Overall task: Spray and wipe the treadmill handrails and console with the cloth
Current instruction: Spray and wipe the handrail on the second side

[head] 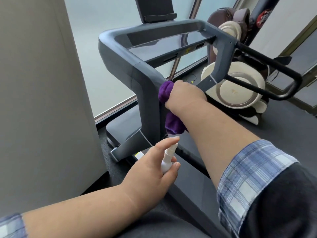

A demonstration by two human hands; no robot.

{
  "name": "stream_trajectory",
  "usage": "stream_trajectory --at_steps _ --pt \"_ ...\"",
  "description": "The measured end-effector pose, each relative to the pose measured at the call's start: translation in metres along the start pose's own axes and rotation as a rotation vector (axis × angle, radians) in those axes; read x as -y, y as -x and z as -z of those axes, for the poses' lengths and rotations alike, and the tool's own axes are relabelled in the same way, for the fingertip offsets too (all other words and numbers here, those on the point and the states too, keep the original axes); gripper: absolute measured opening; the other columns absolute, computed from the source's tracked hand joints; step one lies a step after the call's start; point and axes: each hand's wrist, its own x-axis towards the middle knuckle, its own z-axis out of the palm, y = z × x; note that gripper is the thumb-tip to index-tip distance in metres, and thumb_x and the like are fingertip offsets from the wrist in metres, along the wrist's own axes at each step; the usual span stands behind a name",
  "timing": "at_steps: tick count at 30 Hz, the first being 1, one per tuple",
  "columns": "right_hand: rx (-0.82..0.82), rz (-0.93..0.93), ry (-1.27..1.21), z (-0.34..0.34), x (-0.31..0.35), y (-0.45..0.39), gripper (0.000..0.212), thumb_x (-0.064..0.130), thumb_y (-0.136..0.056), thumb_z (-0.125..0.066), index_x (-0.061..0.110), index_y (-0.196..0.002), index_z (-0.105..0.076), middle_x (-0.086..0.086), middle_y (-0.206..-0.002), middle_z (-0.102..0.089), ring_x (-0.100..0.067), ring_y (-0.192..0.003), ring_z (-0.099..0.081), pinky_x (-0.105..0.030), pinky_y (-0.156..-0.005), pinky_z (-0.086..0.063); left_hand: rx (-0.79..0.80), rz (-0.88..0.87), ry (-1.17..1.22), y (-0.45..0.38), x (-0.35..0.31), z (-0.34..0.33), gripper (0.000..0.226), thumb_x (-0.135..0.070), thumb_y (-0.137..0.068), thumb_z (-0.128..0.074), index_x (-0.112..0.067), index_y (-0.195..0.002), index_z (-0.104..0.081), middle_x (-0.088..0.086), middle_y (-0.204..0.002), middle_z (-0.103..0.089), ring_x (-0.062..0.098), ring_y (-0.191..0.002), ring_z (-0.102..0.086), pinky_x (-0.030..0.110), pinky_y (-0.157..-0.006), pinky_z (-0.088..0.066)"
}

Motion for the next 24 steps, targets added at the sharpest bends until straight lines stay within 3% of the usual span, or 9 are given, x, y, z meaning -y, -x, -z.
stream_trajectory --at_steps 4,12,15,19,24 --pt "0.032 0.013 -0.023 -0.001 -0.036 0.016 0.032 0.036 -0.079 -0.065 0.02 -0.1 -0.048 -0.001 -0.087 -0.051 -0.029 -0.082 -0.053 -0.034 -0.07 -0.043 0.061 -0.044 -0.033 0.006 -0.005 -0.018 0.061 -0.035 -0.09 -0.062 -0.07 -0.13 -0.032 -0.023 -0.102 -0.058 0.006 -0.093 -0.061 0.019 -0.084 -0.046" --pt "0.074 -0.052 -0.09 -0.004 -0.116 0.07 0.037 0.046 -0.071 -0.066 0.024 -0.097 -0.051 0.002 -0.083 -0.062 -0.029 -0.078 -0.061 -0.037 -0.07 -0.052 0.188 -0.045 -0.053 0.004 -0.025 -0.043 0.053 -0.052 -0.084 -0.054 -0.071 -0.129 -0.033 -0.024 -0.104 -0.06 0.005 -0.085 -0.063 0.036 -0.079 -0.055" --pt "0.101 -0.069 -0.125 -0.003 -0.144 0.087 0.037 0.048 -0.069 -0.067 0.027 -0.095 -0.052 0.004 -0.081 -0.062 -0.027 -0.076 -0.062 -0.037 -0.072 -0.054 0.215 -0.079 -0.057 0.003 -0.029 -0.061 0.055 -0.055 -0.082 -0.054 -0.07 -0.13 -0.033 -0.025 -0.102 -0.062 0.004 -0.074 -0.063 0.031 -0.069 -0.052" --pt "0.091 -0.07 -0.125 -0.007 -0.178 0.108 0.034 0.042 -0.069 -0.066 0.025 -0.094 -0.05 0.005 -0.077 -0.062 -0.025 -0.072 -0.062 -0.036 -0.066 -0.054 0.251 -0.078 -0.081 0.005 -0.037 -0.087 0.054 -0.059 -0.079 -0.054 -0.07 -0.128 -0.034 -0.029 -0.103 -0.062 0.002 -0.077 -0.064 0.03 -0.066 -0.051" --pt "0.026 -0.074 -0.124 -0.014 -0.22 0.141 0.031 0.035 -0.075 -0.063 0.025 -0.098 -0.045 0.006 -0.079 -0.055 -0.027 -0.073 -0.056 -0.034 -0.056 -0.042 0.317 -0.098 -0.117 0.004 -0.05 -0.119 0.053 -0.055 -0.081 -0.057 -0.071 -0.125 -0.033 -0.026 -0.101 -0.062 0.003 -0.072 -0.063 0.027 -0.063 -0.048"
